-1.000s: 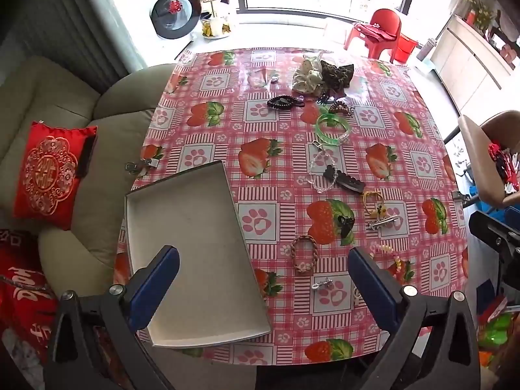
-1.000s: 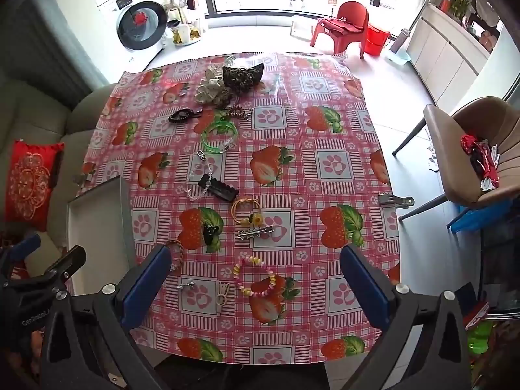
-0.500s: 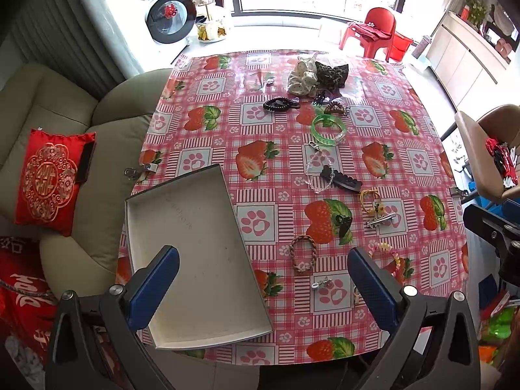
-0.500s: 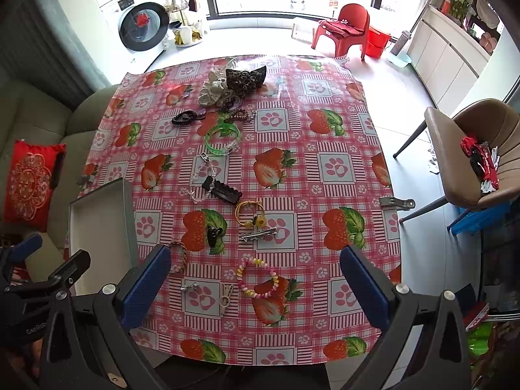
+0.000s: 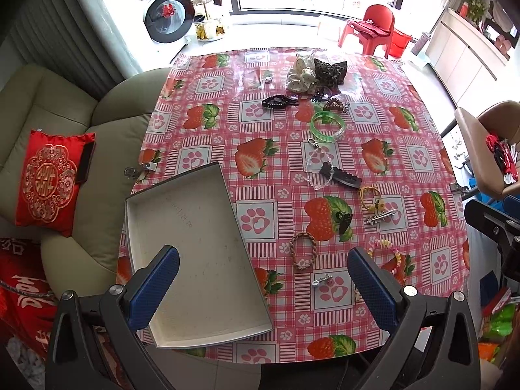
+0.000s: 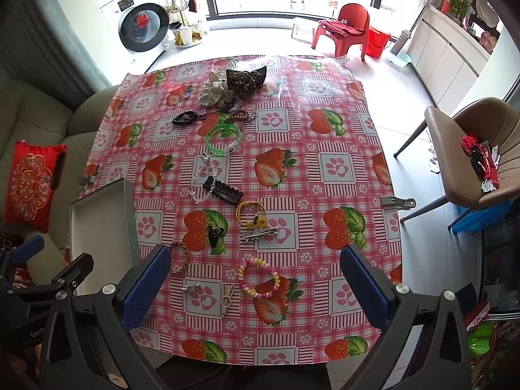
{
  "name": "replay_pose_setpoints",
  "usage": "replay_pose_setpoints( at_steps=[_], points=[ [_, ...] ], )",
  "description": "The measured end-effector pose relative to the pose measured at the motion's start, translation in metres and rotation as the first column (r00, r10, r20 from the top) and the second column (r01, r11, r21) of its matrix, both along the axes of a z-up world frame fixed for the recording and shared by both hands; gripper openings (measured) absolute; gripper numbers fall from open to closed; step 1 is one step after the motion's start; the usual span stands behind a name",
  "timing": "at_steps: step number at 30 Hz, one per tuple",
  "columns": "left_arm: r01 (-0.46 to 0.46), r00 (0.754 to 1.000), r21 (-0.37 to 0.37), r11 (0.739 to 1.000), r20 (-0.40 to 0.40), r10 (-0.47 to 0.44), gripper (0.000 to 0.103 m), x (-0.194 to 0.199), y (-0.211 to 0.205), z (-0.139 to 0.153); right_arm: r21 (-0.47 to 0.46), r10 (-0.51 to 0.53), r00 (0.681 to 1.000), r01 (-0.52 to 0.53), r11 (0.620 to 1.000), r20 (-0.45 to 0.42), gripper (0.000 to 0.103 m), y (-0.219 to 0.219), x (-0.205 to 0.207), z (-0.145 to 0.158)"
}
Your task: Organize jewelry
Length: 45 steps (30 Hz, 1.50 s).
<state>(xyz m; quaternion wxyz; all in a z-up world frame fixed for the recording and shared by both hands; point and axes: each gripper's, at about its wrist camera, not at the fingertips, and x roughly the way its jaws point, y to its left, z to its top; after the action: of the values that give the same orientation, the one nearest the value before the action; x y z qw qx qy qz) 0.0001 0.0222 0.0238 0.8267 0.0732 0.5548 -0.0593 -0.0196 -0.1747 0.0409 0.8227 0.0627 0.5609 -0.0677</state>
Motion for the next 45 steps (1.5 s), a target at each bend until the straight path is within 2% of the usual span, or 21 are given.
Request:
replay_pose_setpoints(
  at_steps=[45],
  points=[
    [-0.001,1.000,0.008,1.000,-0.012,0.001,0.103,-0.0020,0.0056,-0.0040,0.006,0.001,1.000,-0.001,1.000,0.000,0.103,0.0033,0.0006,0.0003]
  ],
)
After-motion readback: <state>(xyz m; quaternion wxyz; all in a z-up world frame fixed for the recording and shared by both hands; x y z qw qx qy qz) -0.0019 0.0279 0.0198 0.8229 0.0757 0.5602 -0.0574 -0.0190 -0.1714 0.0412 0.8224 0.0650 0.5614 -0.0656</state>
